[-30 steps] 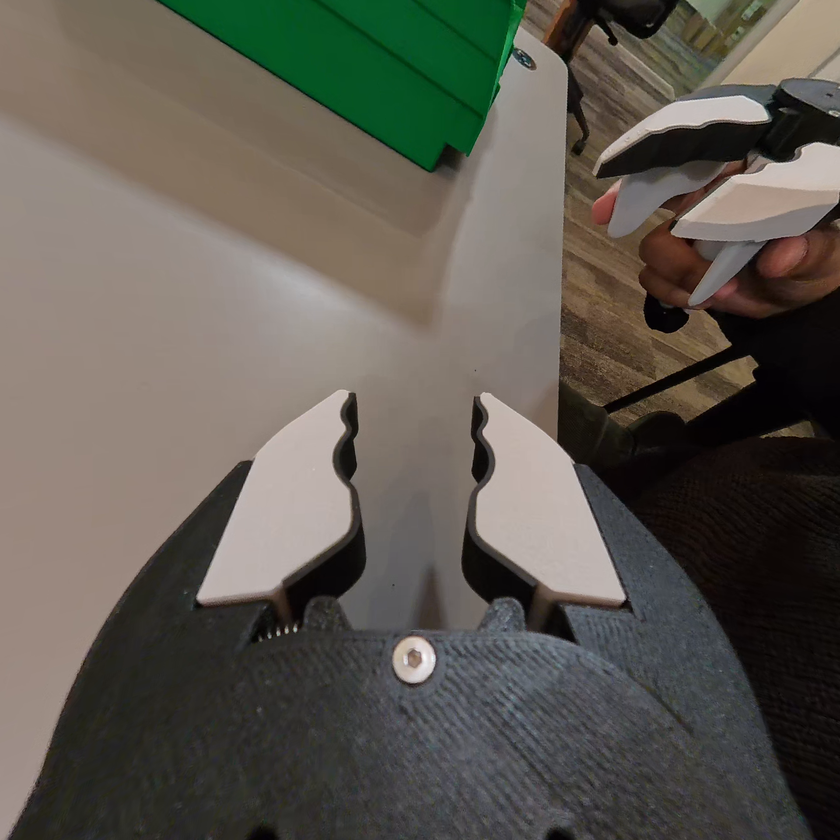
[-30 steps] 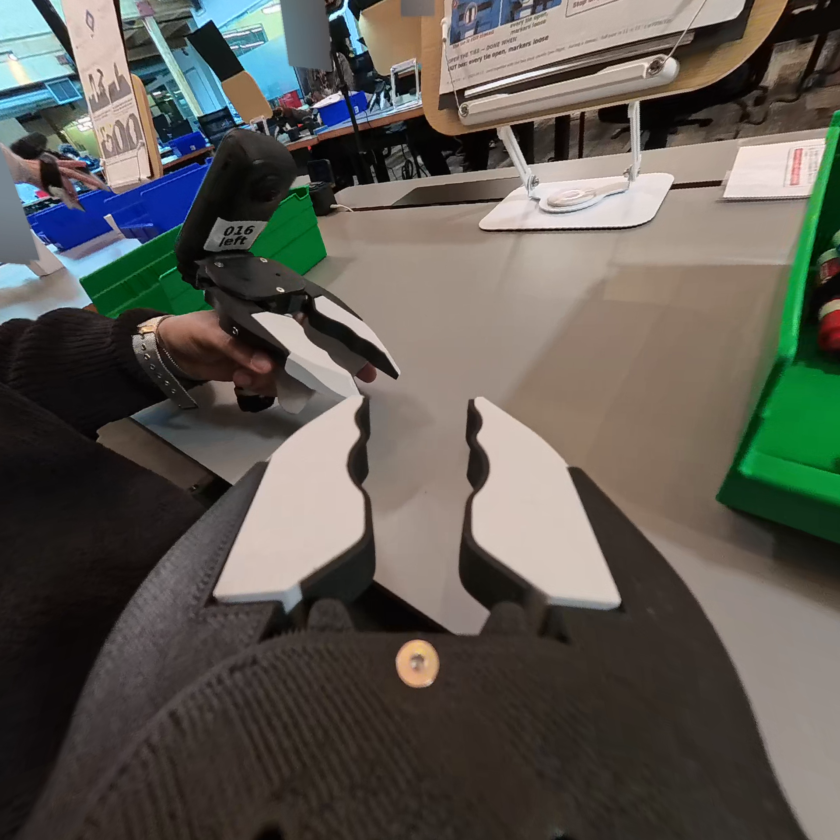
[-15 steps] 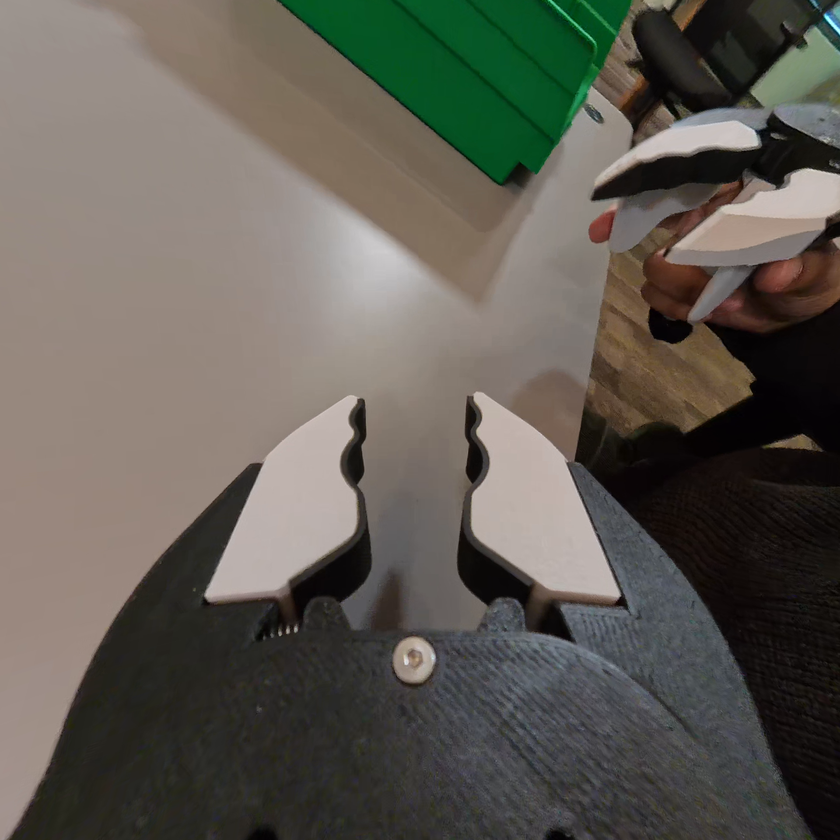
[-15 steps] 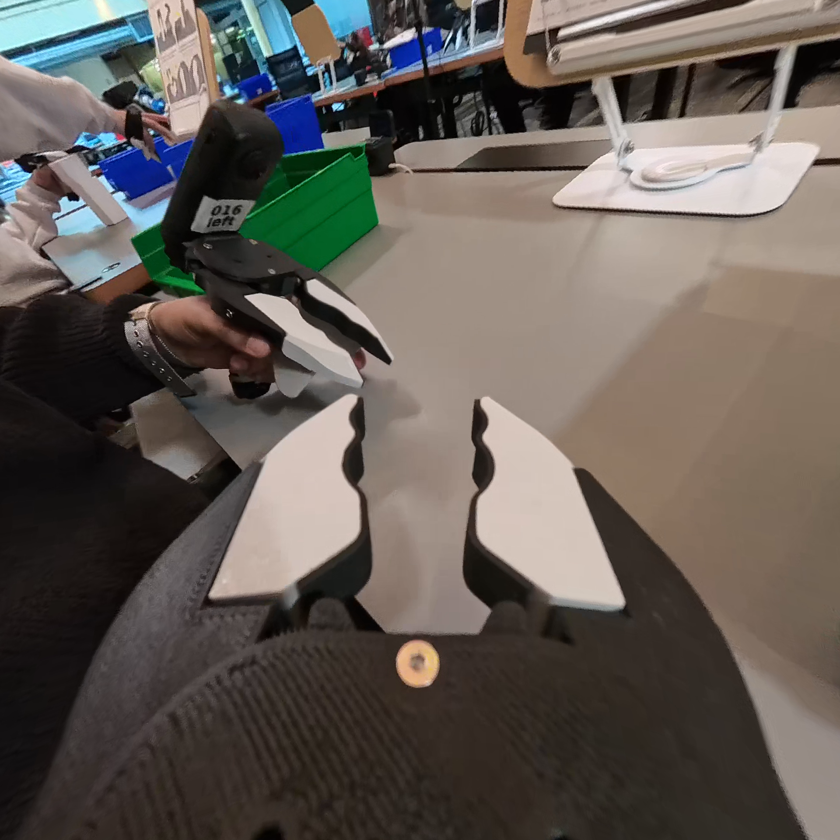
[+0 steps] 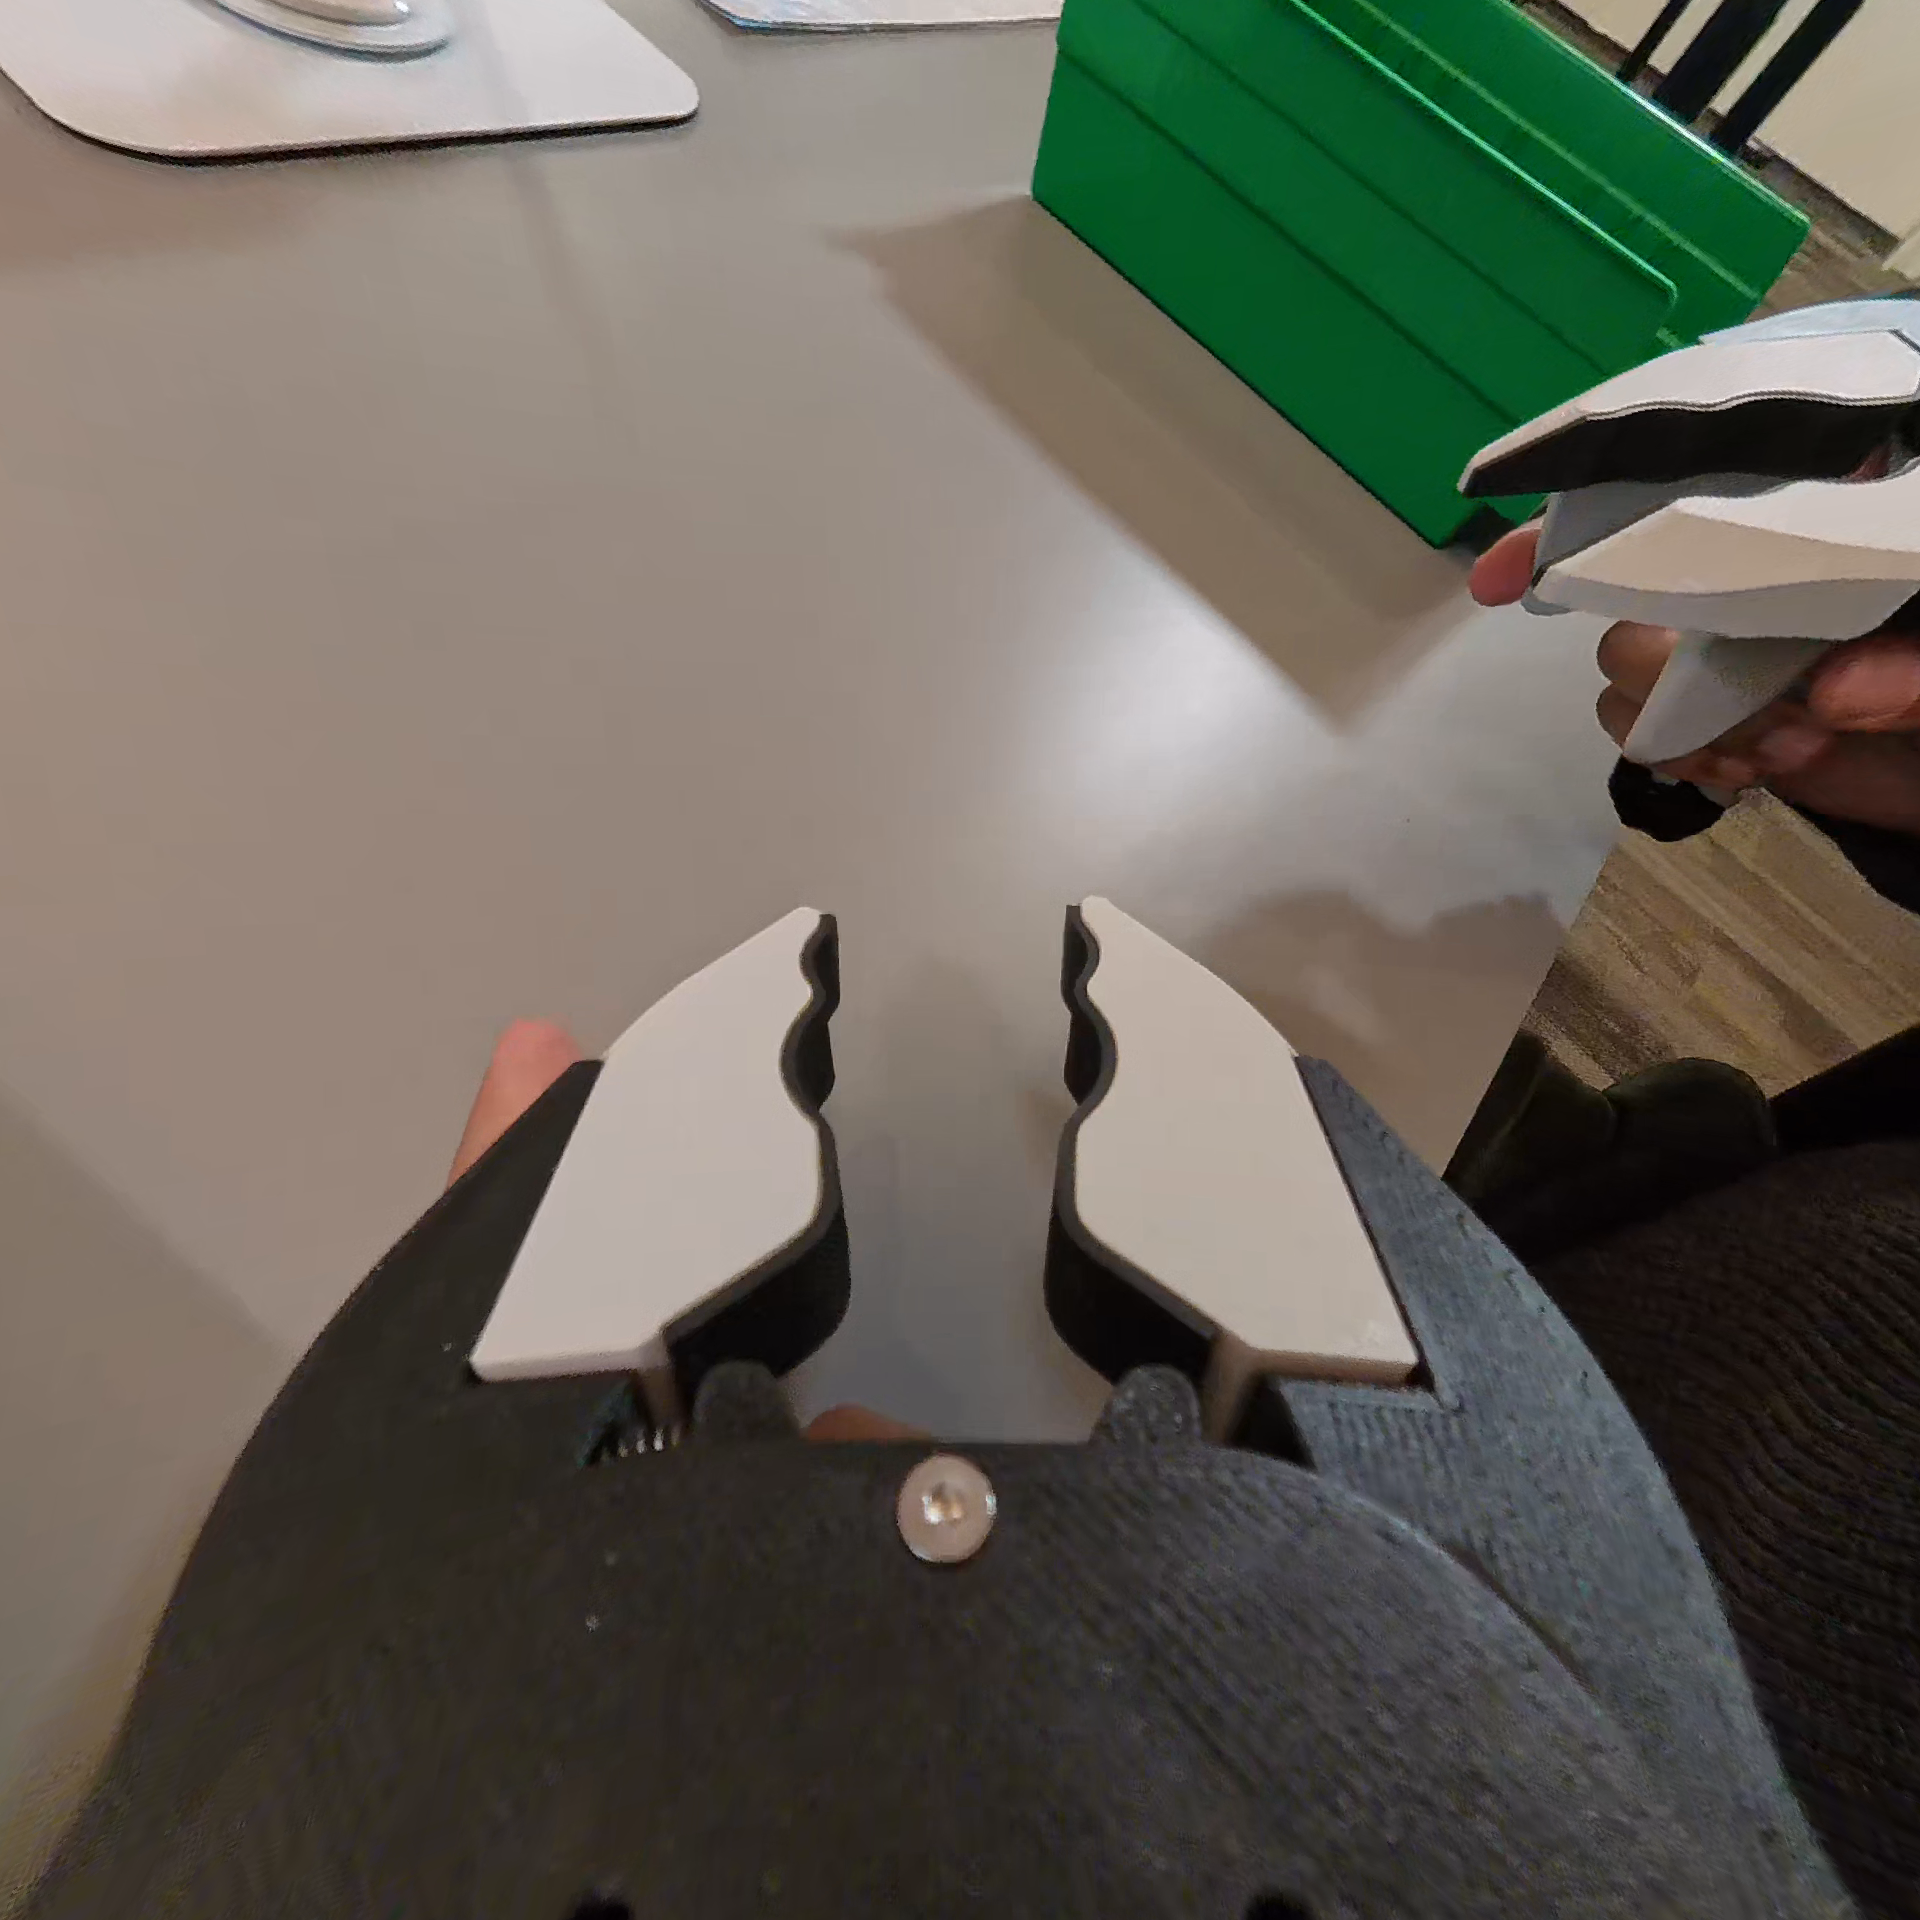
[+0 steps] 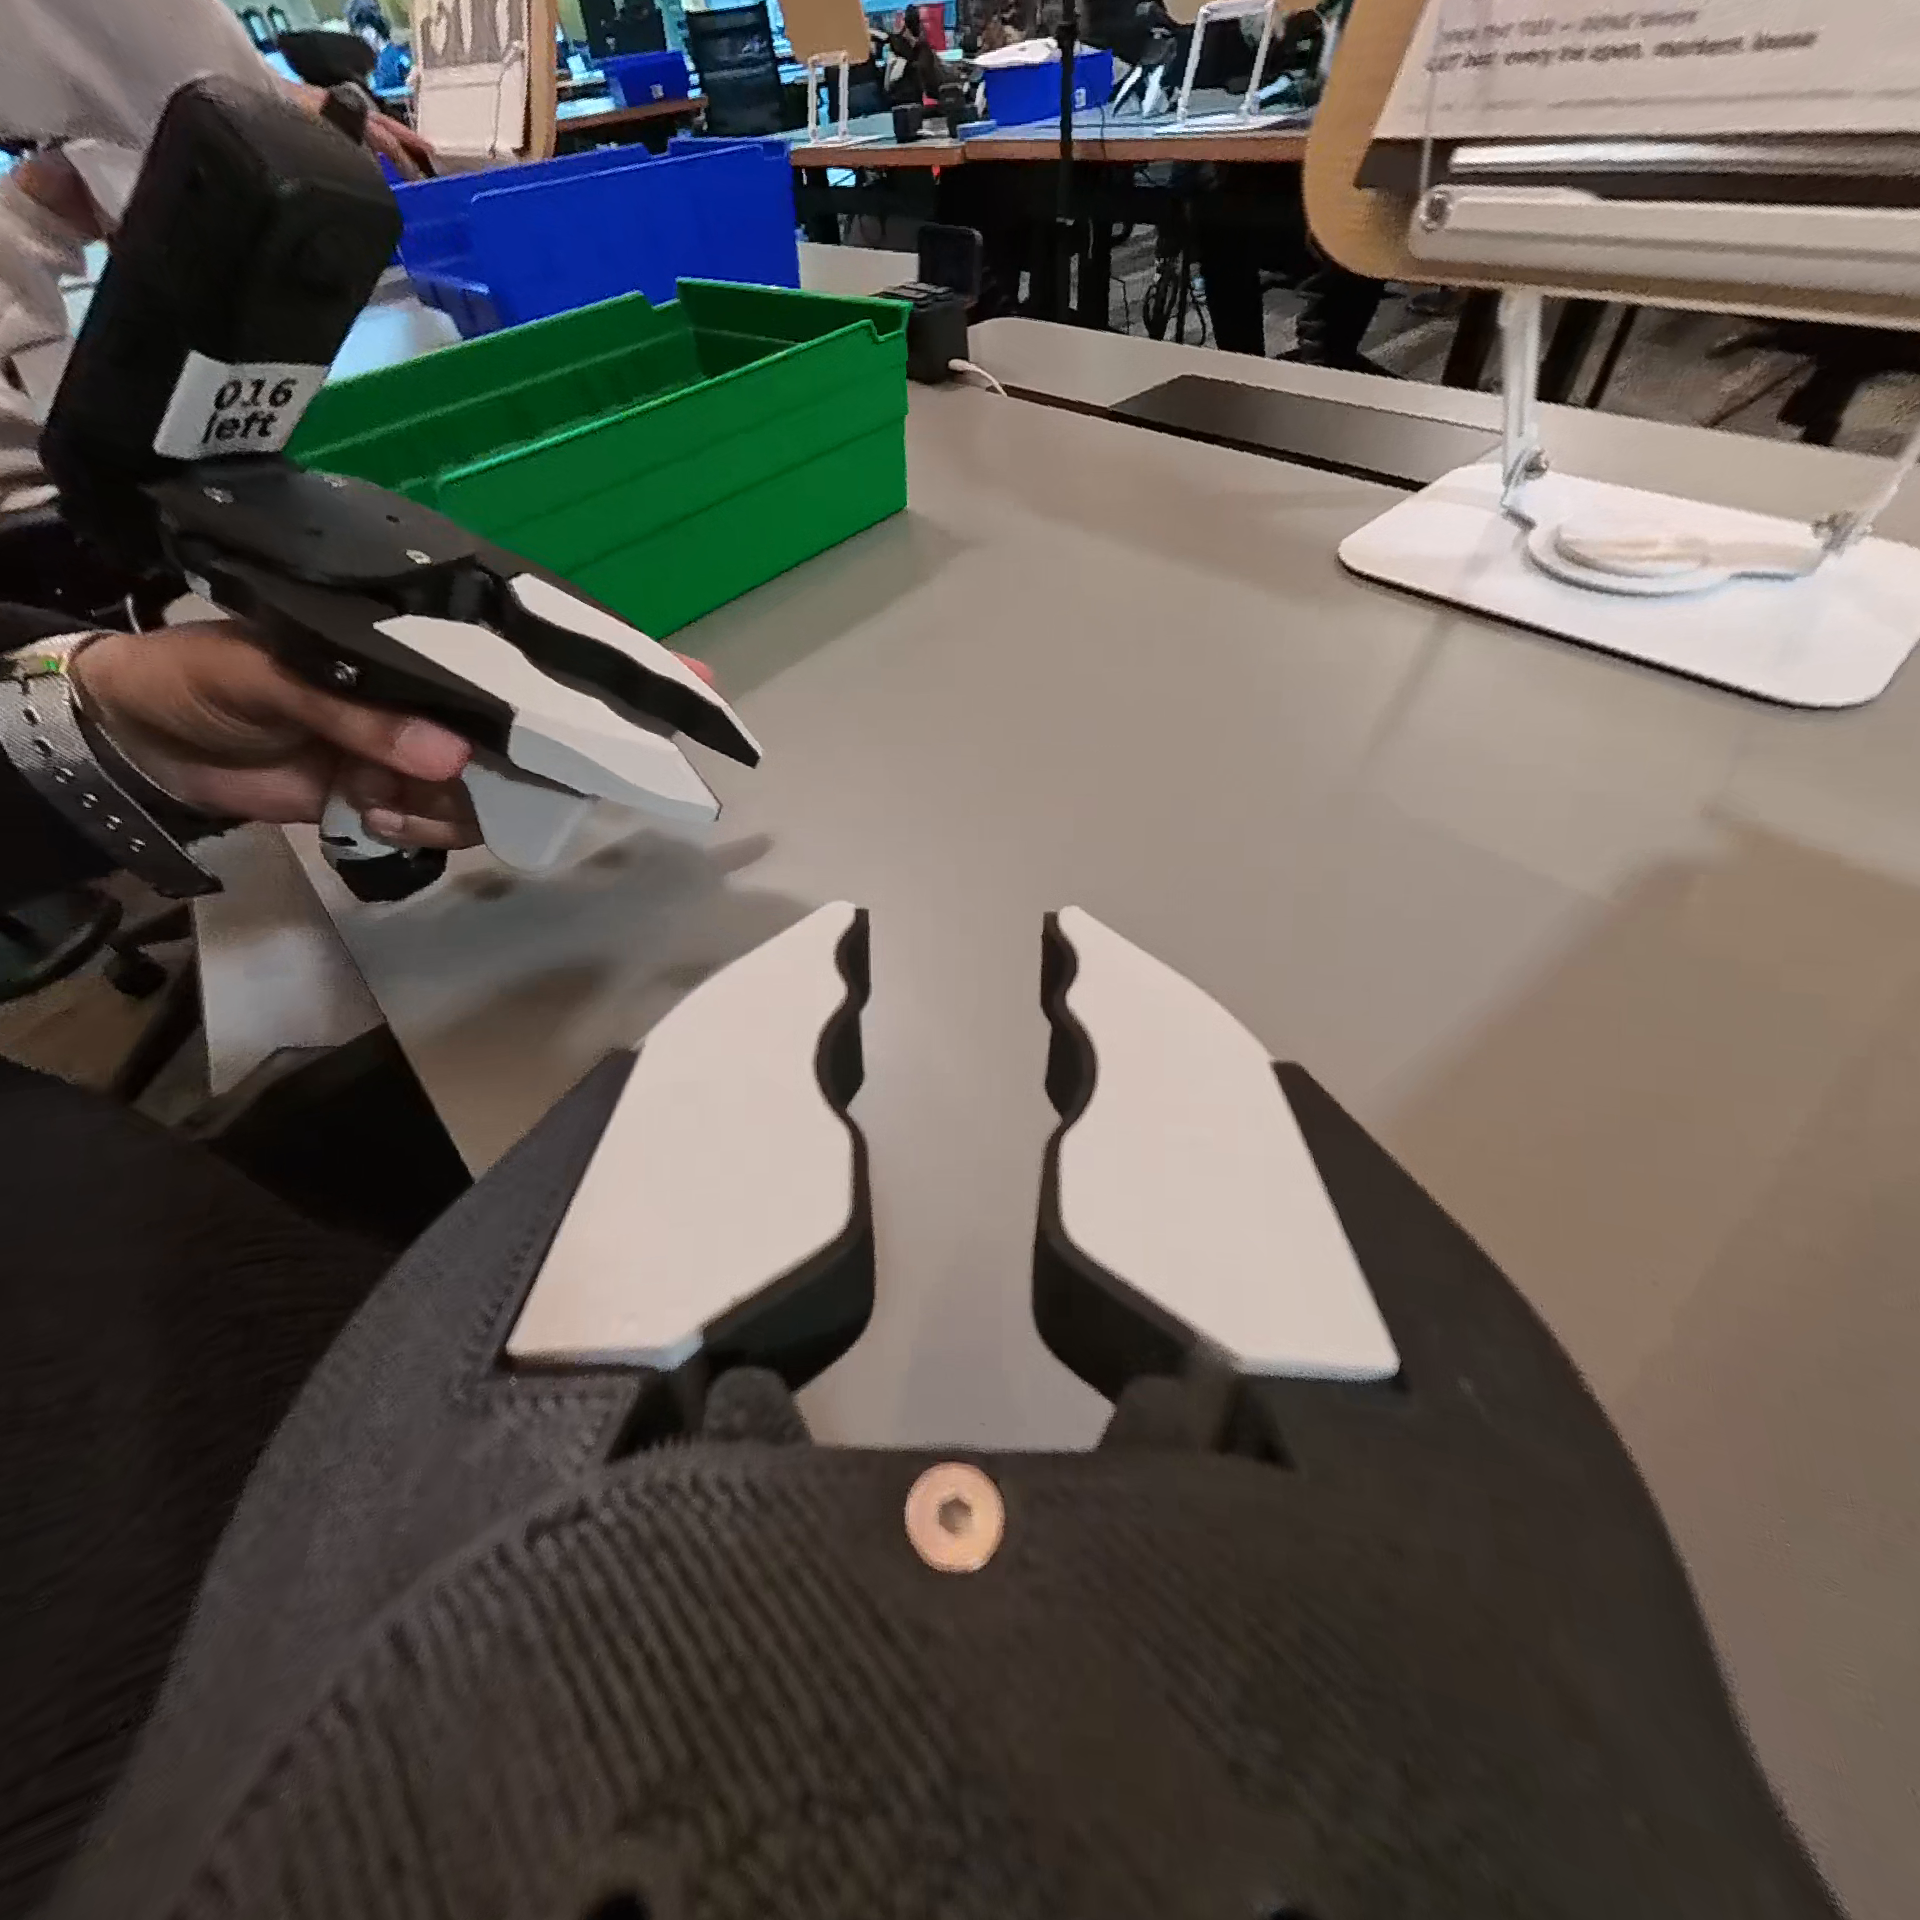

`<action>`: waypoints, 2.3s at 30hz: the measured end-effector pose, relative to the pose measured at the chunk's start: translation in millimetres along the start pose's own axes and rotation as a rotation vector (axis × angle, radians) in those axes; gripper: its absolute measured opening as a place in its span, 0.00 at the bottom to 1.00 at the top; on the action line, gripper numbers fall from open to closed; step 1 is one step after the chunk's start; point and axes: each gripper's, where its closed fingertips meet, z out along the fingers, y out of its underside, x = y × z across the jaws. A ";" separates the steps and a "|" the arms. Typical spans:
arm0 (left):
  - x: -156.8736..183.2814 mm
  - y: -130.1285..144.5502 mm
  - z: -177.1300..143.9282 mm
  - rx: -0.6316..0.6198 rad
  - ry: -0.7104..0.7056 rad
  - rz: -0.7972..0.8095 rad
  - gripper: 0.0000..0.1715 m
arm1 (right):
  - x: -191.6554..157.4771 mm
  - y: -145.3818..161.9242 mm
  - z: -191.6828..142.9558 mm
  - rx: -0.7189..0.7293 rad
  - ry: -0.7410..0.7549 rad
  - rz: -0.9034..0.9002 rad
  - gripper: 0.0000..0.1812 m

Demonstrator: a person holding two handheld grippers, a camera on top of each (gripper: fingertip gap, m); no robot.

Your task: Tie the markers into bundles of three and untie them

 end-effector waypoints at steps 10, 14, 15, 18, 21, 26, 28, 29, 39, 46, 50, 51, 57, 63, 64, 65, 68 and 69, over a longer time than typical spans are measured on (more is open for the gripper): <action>-4.6 2.2 -6.8 0.020 -0.052 0.022 0.24 | -10.3 -0.9 7.8 -0.007 -0.064 -0.020 0.21; -2.3 2.2 -3.0 0.011 -0.037 0.025 0.25 | -13.4 -5.2 2.1 0.020 -0.094 0.007 0.23; -1.6 1.8 -1.7 0.010 -0.031 0.028 0.25 | -14.4 -6.1 0.5 0.027 -0.110 0.037 0.24; 0.7 0.2 2.8 0.005 -0.013 0.038 0.26 | -13.7 -7.2 -3.8 0.040 -0.143 0.131 0.26; 3.4 -1.2 7.9 -0.003 0.011 0.044 0.26 | -9.9 -8.3 -9.0 0.057 -0.136 0.158 0.27; 10.5 -3.6 17.2 -0.019 0.060 0.053 0.26 | -5.9 -2.4 -15.2 0.044 -0.092 0.136 0.28; 12.8 -4.4 20.6 -0.025 0.073 0.060 0.26 | -6.2 0.9 -16.2 0.031 -0.077 0.117 0.28; 13.9 -4.5 22.3 -0.029 0.079 0.064 0.26 | -6.5 2.3 -16.6 0.025 -0.069 0.105 0.28; 19.6 -6.2 29.8 -0.040 0.099 0.075 0.27 | 162.4 -59.0 -150.9 0.034 0.725 -0.286 0.29; 23.2 -8.8 29.3 -0.030 0.086 0.083 0.27 | 333.2 6.6 -231.5 -0.394 0.732 0.142 0.23; 26.3 -9.2 28.1 -0.028 0.064 0.101 0.27 | 360.7 53.9 -218.8 -0.621 0.591 0.301 0.24; 26.8 -9.2 27.6 -0.025 0.058 0.105 0.27 | 357.0 66.6 -213.6 -0.687 0.523 0.346 0.20; 23.6 -3.8 18.7 -0.024 -0.007 0.134 0.27 | 352.1 86.9 -206.7 -0.820 0.440 0.418 0.03; -0.5 -33.3 -21.1 0.082 -0.222 0.163 0.30 | 344.8 85.4 -200.9 -0.771 0.484 0.509 0.02; -13.7 -38.8 -33.1 0.088 -0.314 0.174 0.31 | 342.2 85.3 -199.6 -0.773 0.483 0.521 0.02; -28.6 -41.8 -46.1 0.077 -0.419 0.210 0.31 | 339.0 85.2 -198.5 -0.782 0.484 0.531 0.02; -80.0 -43.6 -96.8 0.016 -0.820 0.380 0.40 | 327.7 84.4 -193.3 -0.809 0.485 0.531 0.02; -93.7 -45.2 -115.0 0.024 -0.936 0.410 0.42 | 323.0 84.1 -190.6 -0.814 0.484 0.532 0.02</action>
